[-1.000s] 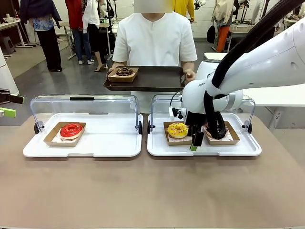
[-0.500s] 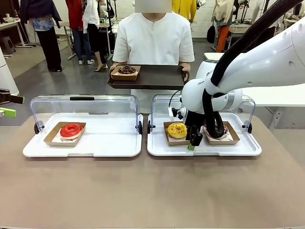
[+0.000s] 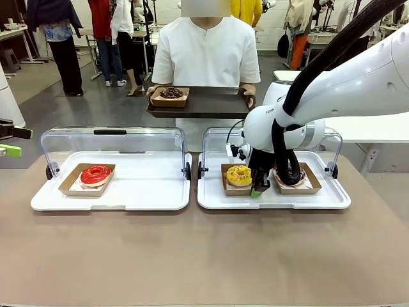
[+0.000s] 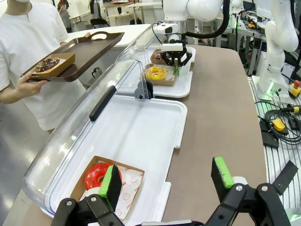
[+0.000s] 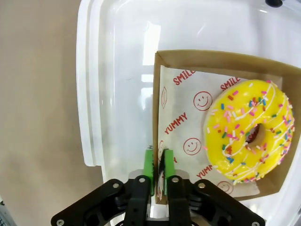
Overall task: Provide the desired donut to the person.
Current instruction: Pick up and lift the Paper togo box containing the Donut pointed at by the person, then place the picked Paper togo box onto the Handle tray extended by the person.
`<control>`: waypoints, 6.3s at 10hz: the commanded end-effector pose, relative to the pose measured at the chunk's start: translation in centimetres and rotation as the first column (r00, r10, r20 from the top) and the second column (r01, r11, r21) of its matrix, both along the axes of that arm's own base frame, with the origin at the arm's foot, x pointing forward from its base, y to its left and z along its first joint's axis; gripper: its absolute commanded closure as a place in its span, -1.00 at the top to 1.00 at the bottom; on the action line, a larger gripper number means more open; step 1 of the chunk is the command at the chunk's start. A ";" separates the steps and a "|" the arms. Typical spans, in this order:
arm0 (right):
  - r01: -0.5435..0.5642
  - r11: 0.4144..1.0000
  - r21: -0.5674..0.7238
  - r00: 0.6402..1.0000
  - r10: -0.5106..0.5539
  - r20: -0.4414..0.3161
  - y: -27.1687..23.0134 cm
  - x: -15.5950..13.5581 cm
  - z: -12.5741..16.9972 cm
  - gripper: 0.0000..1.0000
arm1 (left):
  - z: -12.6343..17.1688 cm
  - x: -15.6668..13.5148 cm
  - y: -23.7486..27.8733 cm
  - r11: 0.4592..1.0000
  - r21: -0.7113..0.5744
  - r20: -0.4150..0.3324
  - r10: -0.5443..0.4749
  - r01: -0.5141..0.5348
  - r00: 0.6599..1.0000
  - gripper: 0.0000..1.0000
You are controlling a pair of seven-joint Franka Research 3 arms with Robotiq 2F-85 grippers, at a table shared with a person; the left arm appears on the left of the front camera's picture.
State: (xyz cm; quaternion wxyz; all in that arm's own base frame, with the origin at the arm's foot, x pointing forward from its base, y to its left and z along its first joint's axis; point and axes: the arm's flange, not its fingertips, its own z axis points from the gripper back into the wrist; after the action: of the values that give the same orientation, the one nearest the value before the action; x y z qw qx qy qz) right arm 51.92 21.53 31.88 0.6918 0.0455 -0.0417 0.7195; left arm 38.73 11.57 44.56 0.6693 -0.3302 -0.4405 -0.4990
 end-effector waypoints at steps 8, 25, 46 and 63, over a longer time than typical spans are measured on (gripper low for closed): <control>-0.014 0.999 -0.049 0.999 0.017 0.051 2.9 -2.8 5.2 -1.00 | 0.1 -0.1 0.1 1.000 -0.012 0.009 -0.001 0.002 1.000 1.00; 0.097 0.991 -0.098 0.995 -0.096 0.011 7.5 -16.4 25.5 -1.00 | 0.1 -0.1 0.1 1.000 -0.012 0.009 -0.001 0.002 1.000 1.00; 0.065 0.993 -0.102 0.997 -0.061 0.040 7.1 -17.6 25.5 -0.96 | 0.1 -0.1 0.1 1.000 -0.012 0.009 -0.001 0.002 1.000 1.00; -0.100 0.995 -0.028 0.981 0.103 0.163 8.3 -4.7 29.5 -0.96 | 0.1 -0.1 0.1 1.000 -0.012 0.009 -0.001 0.002 1.000 1.00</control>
State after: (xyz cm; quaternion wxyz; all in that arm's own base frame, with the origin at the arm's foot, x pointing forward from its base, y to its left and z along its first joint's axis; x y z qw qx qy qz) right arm 47.97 29.69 60.75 0.6515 -0.0182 -0.0921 0.7528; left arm 38.74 11.55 44.55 0.6694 -0.3302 -0.4401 -0.4992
